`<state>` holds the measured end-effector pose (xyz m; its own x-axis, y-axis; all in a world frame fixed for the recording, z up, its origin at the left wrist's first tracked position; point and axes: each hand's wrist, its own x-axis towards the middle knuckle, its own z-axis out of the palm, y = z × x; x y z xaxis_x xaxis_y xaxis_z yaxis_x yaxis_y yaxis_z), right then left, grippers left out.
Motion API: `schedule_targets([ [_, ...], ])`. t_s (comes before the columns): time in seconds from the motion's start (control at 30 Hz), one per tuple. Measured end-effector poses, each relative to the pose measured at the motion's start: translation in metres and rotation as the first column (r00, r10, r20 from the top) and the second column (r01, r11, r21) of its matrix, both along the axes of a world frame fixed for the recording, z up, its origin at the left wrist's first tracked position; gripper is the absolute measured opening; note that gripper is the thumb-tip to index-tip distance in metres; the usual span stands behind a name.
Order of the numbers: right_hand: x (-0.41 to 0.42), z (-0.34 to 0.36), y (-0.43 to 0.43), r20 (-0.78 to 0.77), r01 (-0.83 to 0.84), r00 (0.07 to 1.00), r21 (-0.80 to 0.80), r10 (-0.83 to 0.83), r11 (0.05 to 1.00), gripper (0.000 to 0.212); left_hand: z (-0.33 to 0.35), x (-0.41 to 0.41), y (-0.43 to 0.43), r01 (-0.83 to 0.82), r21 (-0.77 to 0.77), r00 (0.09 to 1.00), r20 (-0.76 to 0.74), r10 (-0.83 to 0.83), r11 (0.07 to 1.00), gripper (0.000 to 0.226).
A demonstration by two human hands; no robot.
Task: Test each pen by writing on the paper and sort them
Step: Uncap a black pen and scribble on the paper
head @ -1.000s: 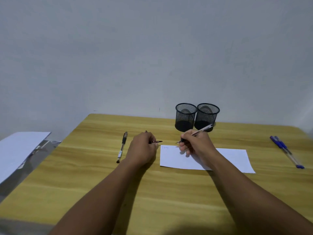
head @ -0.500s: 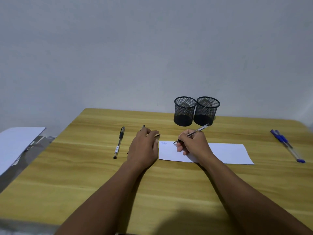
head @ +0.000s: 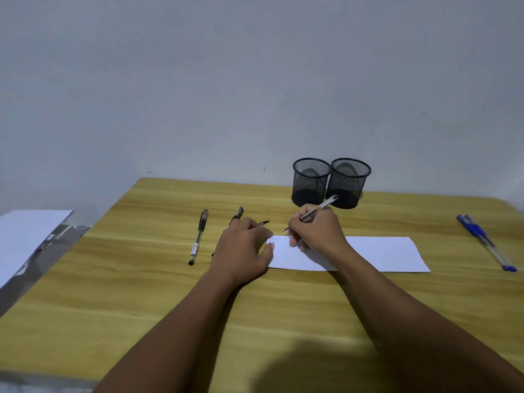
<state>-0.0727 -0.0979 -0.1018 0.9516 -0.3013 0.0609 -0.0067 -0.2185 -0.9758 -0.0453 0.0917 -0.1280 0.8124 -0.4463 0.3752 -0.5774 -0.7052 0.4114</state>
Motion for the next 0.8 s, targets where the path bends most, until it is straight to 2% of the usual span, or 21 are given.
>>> schedule_targets([
  [0.13, 0.003, -0.014, 0.003, 0.027, 0.038, 0.999, 0.084, -0.04, 0.996, 0.01, -0.001, 0.001, 0.0, -0.002, 0.007, 1.0, 0.004, 0.002, 1.0, 0.034],
  [0.5, 0.006, -0.031, -0.003, 0.06, 0.003, 0.998, 0.02, -0.004, 1.0, 0.007, 0.001, 0.0, -0.001, -0.012, 0.044, 1.0, 0.009, 0.011, 0.999, 0.037],
  [0.8, 0.008, -0.032, -0.005, 0.051, -0.027, 0.998, 0.042, 0.025, 0.999, 0.008, -0.001, 0.0, -0.001, -0.012, 0.026, 1.0, -0.001, 0.012, 1.0, 0.036],
])
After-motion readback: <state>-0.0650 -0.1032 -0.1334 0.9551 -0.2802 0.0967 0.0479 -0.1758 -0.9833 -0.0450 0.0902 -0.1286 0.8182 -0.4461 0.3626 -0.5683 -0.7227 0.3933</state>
